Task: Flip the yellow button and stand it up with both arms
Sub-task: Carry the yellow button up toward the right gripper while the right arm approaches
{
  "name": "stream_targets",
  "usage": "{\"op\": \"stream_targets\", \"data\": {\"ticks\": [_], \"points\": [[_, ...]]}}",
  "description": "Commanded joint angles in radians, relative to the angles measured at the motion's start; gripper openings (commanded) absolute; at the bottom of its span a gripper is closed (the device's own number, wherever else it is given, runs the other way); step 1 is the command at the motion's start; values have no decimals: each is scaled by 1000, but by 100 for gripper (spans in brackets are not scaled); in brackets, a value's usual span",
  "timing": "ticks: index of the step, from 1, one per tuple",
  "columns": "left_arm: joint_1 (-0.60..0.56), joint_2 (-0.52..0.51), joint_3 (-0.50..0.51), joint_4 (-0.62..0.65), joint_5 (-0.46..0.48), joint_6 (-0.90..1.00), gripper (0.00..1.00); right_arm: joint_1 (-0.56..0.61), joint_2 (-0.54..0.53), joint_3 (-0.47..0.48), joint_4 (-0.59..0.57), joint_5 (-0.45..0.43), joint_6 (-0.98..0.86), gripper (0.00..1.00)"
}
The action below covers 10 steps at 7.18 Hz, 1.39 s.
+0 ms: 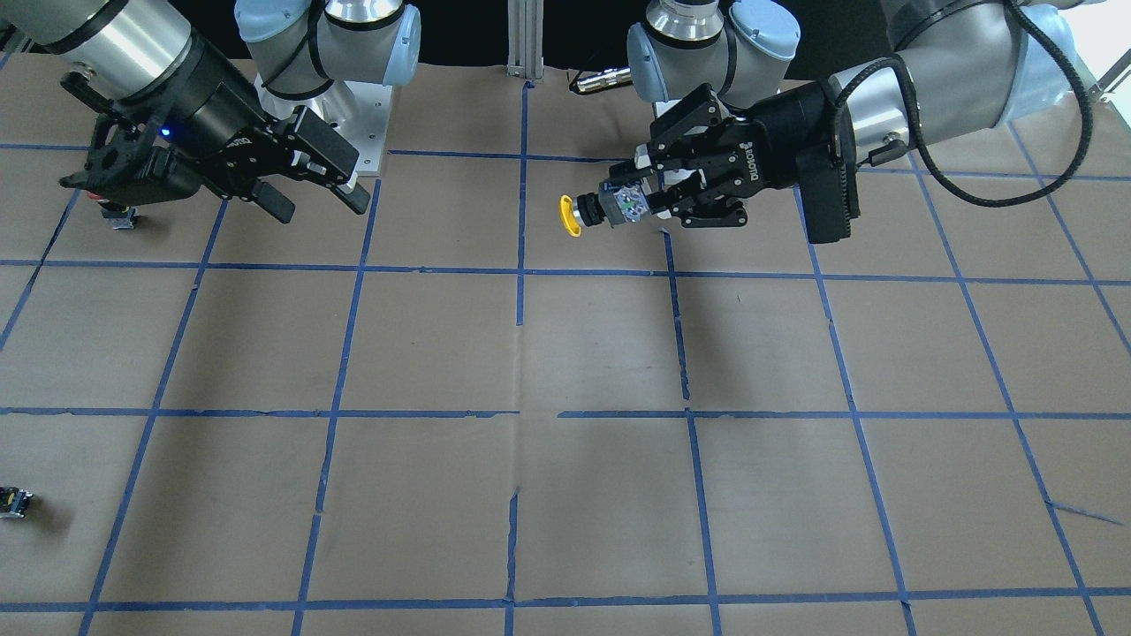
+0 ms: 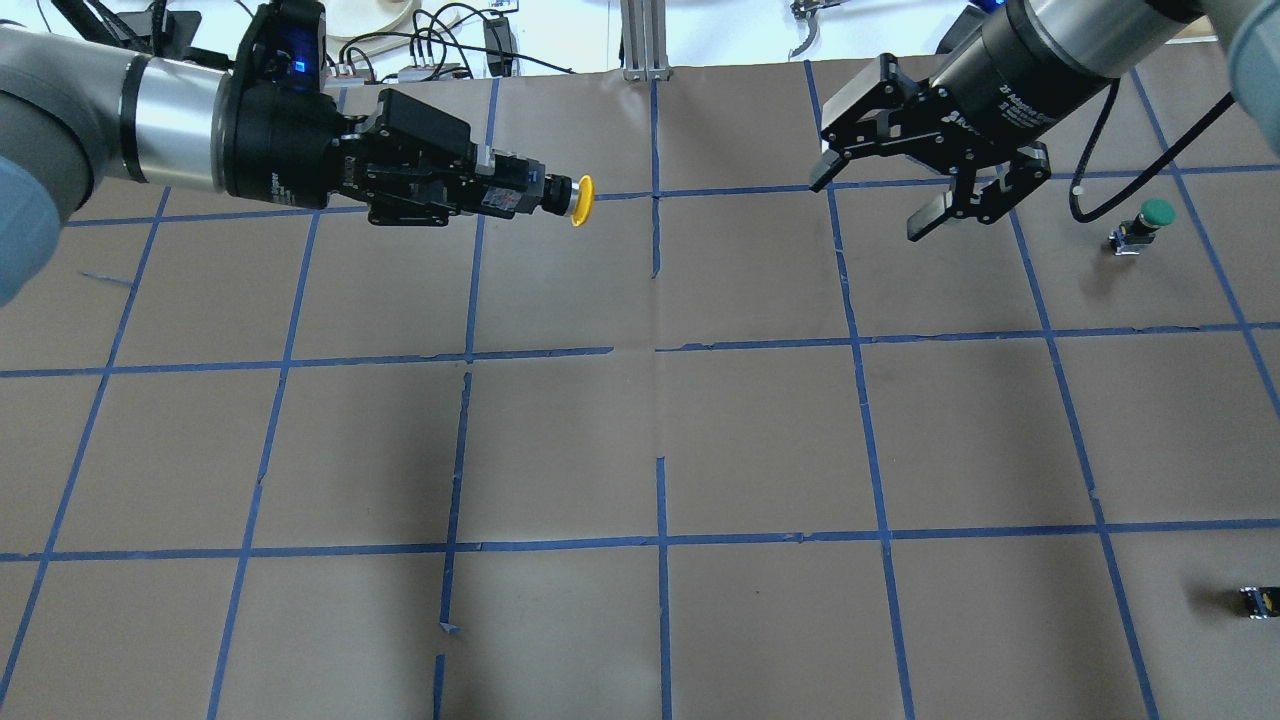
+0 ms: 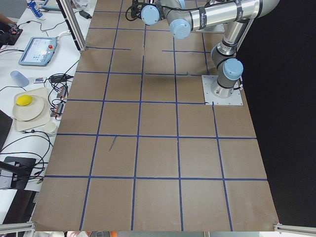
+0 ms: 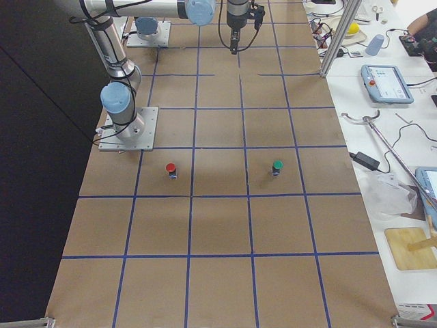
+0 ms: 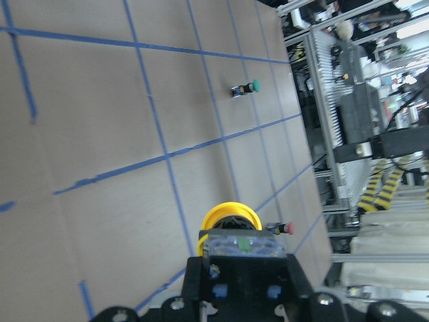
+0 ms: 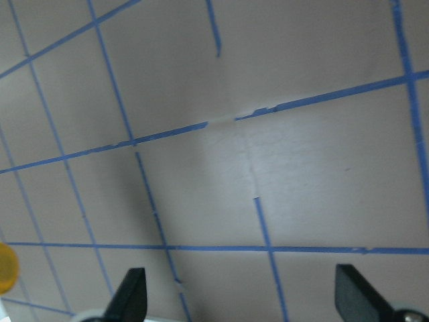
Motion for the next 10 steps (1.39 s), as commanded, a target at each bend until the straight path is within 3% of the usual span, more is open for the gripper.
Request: {"op": "stream_targets", "data": {"ticks": [1,3,5,7,10], "points": [[-80,30,-54,1,-131,-142,13,0,25,1,36,305,115,99],[-83,28,-83,7,-207,-151,13,2,26,7,34,411,384,100],[-80,18,-85,8,-277,-170,13,2,26,13,80,462,423,100],[-73,17,-85,8,-284,-172,13,5,25,12,228,556,432,99],[-73,18,-85,8,-302,-186,13,11,28,15,232,587,438,96]]}}
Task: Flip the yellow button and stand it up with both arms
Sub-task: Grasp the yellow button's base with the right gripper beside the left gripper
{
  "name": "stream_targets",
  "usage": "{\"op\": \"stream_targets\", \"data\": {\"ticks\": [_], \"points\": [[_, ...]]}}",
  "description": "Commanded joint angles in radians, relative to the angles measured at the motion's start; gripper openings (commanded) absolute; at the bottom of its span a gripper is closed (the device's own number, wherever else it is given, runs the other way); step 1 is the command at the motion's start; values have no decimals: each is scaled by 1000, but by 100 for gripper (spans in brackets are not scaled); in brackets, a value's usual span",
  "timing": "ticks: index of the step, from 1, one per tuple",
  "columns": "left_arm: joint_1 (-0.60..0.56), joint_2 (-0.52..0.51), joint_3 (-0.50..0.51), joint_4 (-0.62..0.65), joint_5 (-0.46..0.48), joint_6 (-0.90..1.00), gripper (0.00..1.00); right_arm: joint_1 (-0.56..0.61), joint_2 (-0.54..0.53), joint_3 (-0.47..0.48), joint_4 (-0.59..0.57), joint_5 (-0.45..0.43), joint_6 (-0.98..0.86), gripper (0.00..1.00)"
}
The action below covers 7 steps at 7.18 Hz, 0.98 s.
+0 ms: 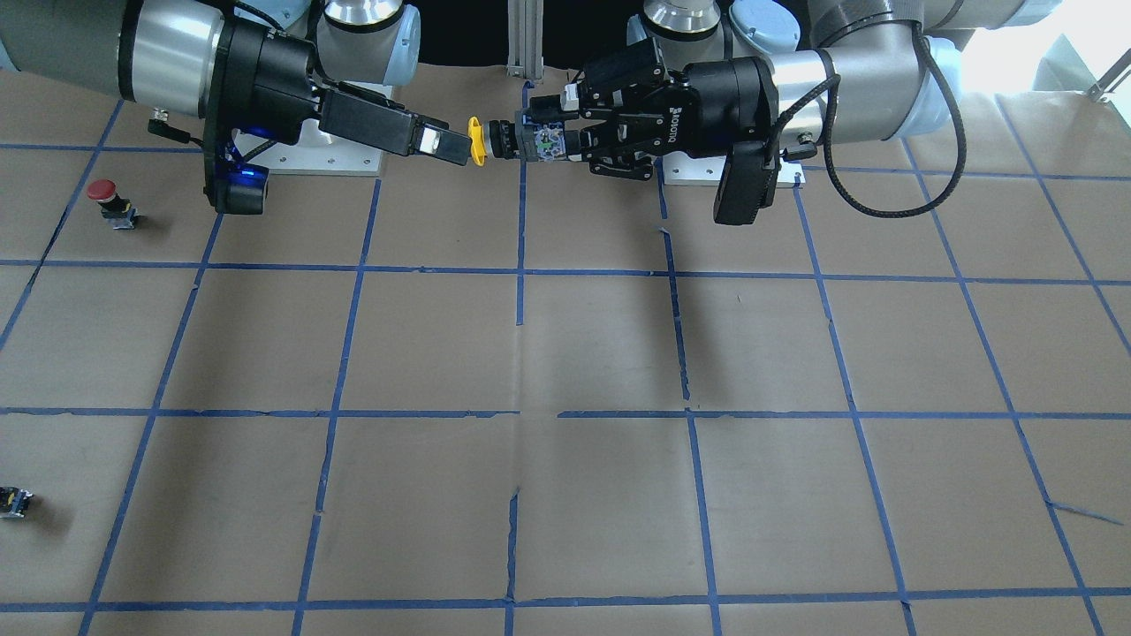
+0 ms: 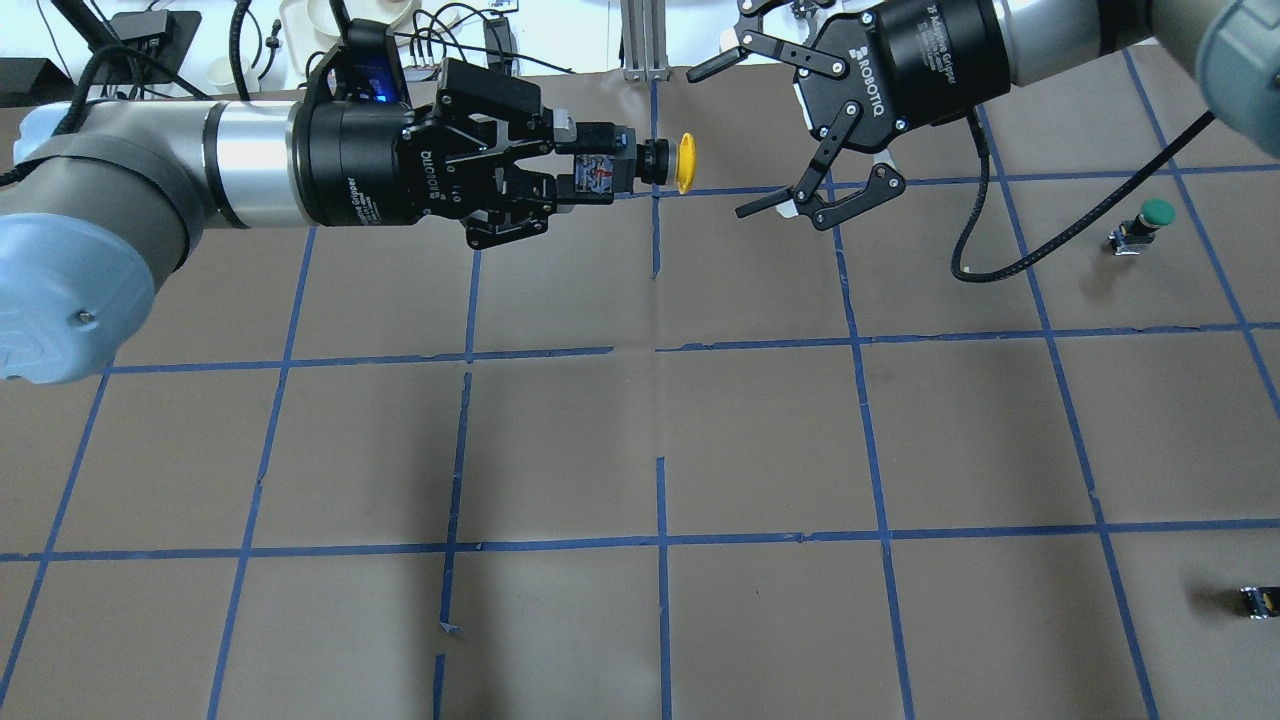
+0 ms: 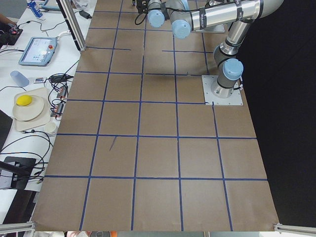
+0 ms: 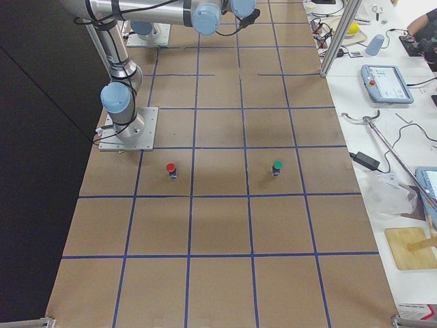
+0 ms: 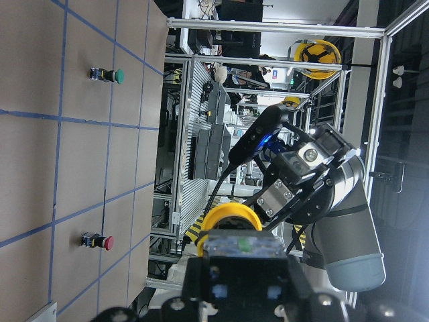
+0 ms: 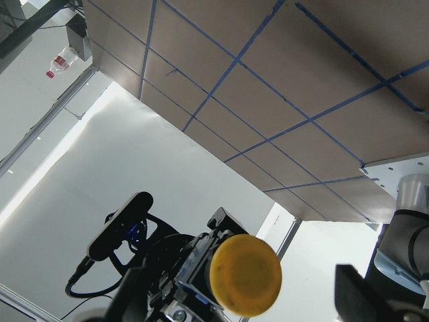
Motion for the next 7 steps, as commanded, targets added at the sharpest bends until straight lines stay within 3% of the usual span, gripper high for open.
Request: {"op": "stream_targets", "data": {"ticks": [1,5,6,7], "points": [[0,-1,0,1,-3,-2,13,19,3,2,4,7,3,96],[0,-1,0,1,-27,-2,13,45,25,2,-5,13,-4,89],[0,1,0,1,-26,2,13,45,25,-6,-7,67,0,87],[0,-1,-1,3,-24,2,13,45,25,-9,-5,80,2,79]]}}
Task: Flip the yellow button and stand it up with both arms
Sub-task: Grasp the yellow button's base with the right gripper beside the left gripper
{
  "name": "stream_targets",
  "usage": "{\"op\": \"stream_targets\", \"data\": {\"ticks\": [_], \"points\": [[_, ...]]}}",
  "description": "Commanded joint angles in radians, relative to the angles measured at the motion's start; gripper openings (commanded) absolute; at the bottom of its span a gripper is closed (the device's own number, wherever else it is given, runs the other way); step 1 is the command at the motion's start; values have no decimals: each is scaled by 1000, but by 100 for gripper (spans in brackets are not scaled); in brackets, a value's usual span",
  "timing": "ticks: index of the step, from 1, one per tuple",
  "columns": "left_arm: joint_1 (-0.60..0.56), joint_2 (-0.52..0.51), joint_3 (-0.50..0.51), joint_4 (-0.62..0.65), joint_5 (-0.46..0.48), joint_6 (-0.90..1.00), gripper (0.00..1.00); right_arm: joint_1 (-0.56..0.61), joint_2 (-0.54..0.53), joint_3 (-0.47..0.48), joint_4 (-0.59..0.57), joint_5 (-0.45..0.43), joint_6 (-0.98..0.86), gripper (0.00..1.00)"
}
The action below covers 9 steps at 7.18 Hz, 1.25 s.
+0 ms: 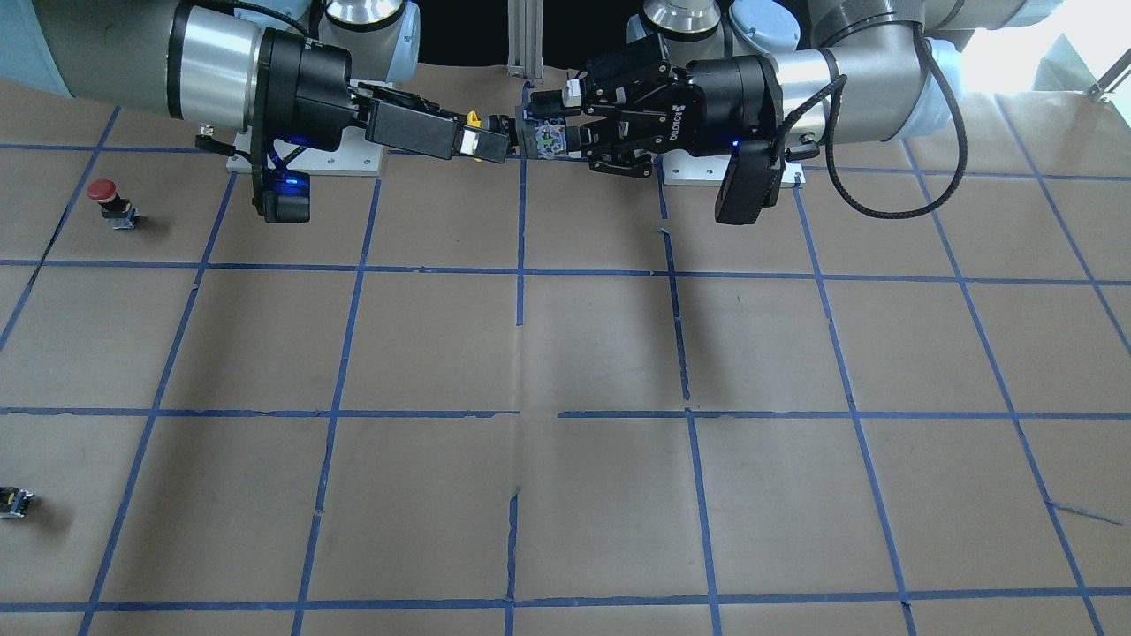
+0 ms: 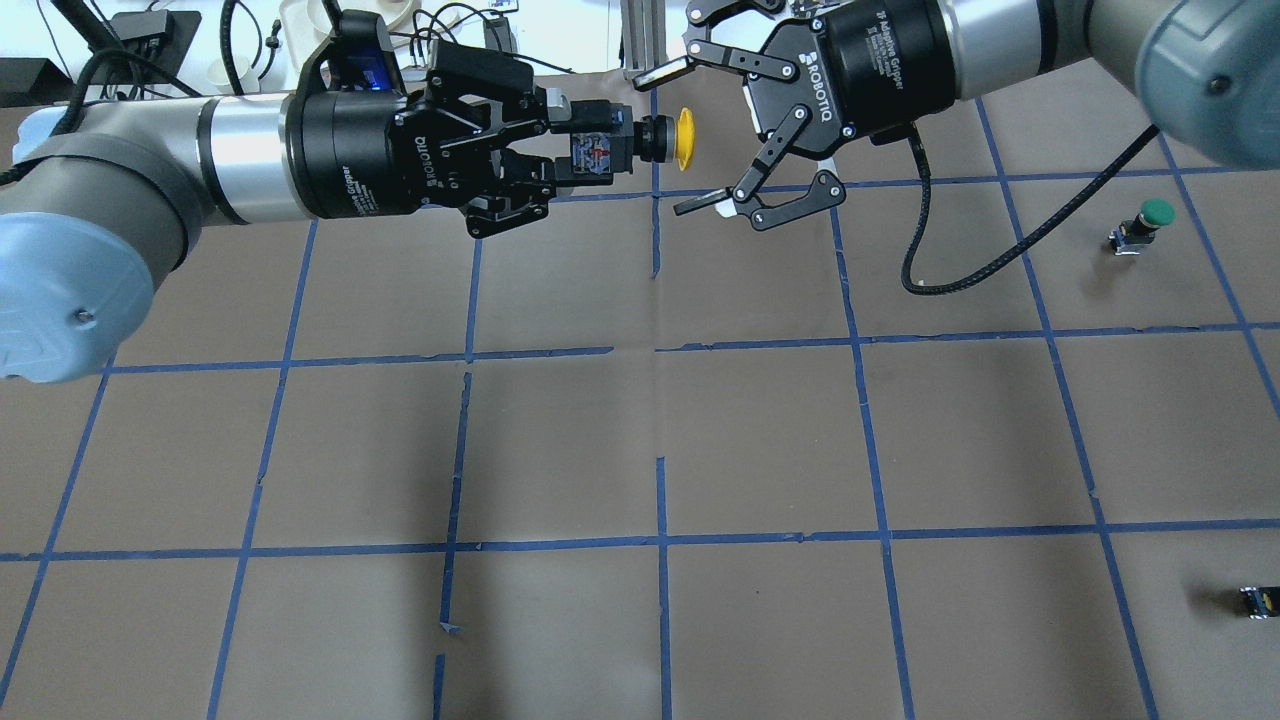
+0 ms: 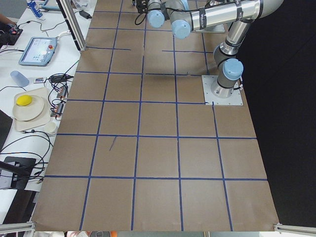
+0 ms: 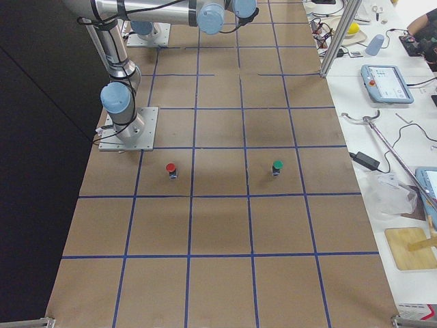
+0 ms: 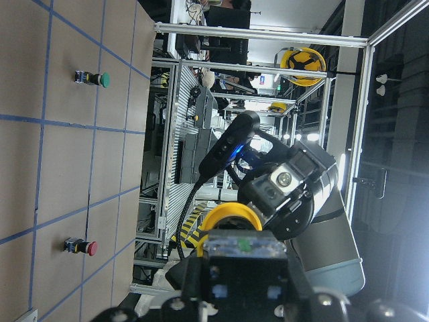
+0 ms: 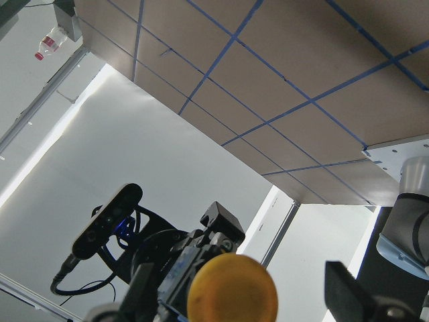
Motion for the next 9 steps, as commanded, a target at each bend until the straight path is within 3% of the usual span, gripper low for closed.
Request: {"op": "stream_targets", "data": {"ticks": [1,2,3,7,8,9], "points": [[0,1,0,1,1,0,13,-1,-2,-2,0,23,-2,74],[0,3,0,1,6,0,13,-1,-1,-3,0,21,-10,43],[0,3,0,1,7,2,13,-1,-1,-3,0,20,-13,30],[0,6,2,3,9,-2,13,-1,1,-8,-1,23,-10,27],[2,4,2,3,10,-3,44,-2,1,-9,-1,24,-10,27],[2,3,0,0,13,-6,98,-2,2,-9,-3,20,-13,27]]}}
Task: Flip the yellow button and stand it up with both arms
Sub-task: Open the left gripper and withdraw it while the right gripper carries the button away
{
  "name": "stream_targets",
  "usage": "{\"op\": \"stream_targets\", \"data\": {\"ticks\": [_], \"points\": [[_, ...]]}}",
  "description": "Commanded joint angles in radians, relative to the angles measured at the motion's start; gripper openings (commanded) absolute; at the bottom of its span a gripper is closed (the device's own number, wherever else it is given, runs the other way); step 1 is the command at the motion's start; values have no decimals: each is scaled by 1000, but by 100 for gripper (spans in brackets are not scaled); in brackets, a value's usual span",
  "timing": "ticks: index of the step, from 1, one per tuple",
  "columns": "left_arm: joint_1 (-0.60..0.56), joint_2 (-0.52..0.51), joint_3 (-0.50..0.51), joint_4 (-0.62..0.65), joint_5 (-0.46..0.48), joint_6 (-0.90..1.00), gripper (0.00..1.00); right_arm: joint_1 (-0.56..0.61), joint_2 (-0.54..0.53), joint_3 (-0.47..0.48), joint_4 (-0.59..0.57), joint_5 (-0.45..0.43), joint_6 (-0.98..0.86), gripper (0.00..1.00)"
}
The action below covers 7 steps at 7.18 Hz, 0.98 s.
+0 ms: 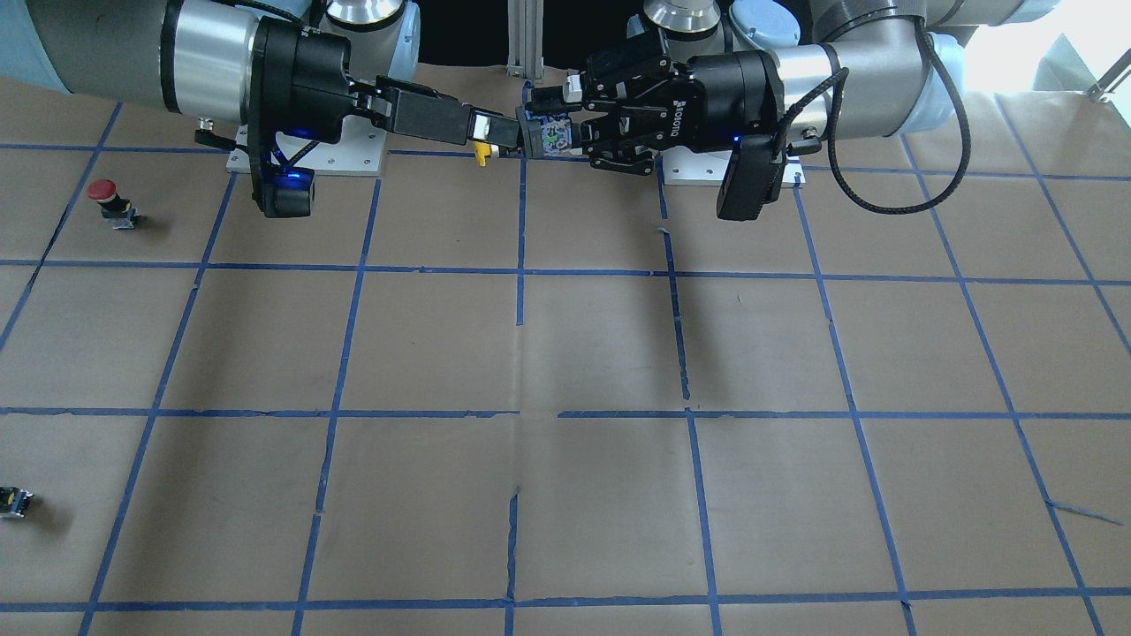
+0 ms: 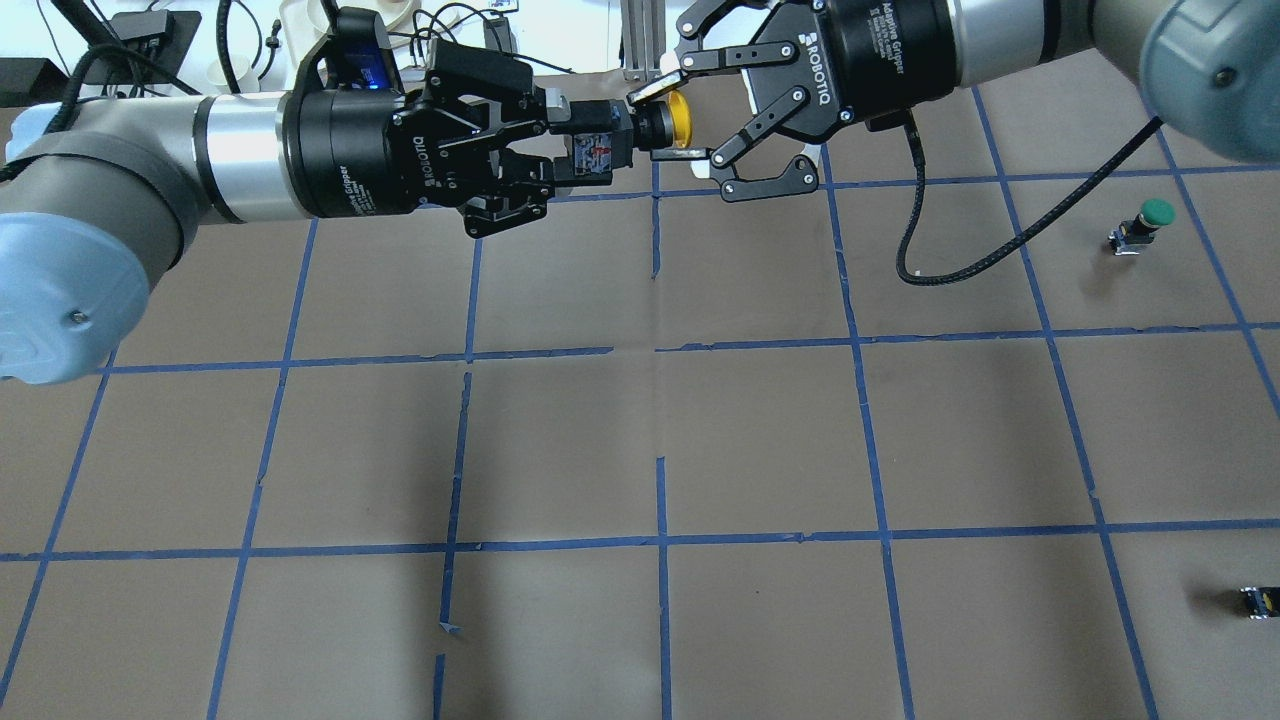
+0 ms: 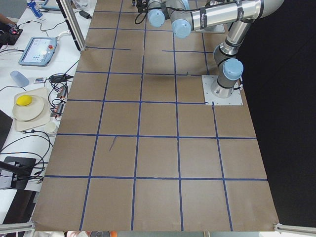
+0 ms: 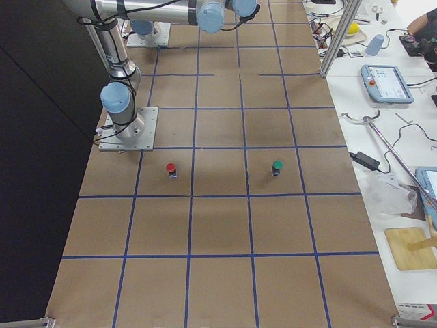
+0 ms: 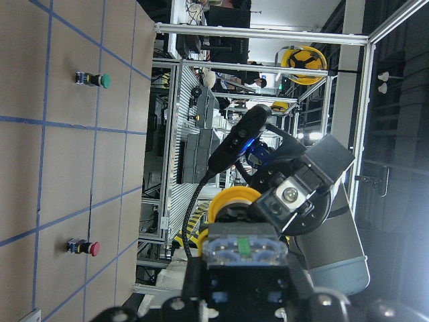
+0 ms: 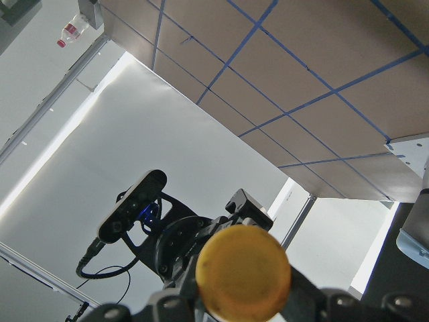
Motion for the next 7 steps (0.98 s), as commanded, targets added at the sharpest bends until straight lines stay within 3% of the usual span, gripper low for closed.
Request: {"op": "stream_targets", "data": {"ticks": [1,3,4,6,7], "points": [[1,0,0,-1,4,-3,99,-4,1,-1,0,-4,-7,27],[1,0,0,-1,4,-3,99,-14,3,-4,-19,-8,-19,27],[17,0,8,2,60,-1,99,-37,3,-2,-74,-57,-31,27],[66,-5,16,53,300,2,99,-77,3,4,-93,-201,-217,26],[71,-5,19,60,421,3,99,-79,0,2,-96,-338,-340,24]]}}
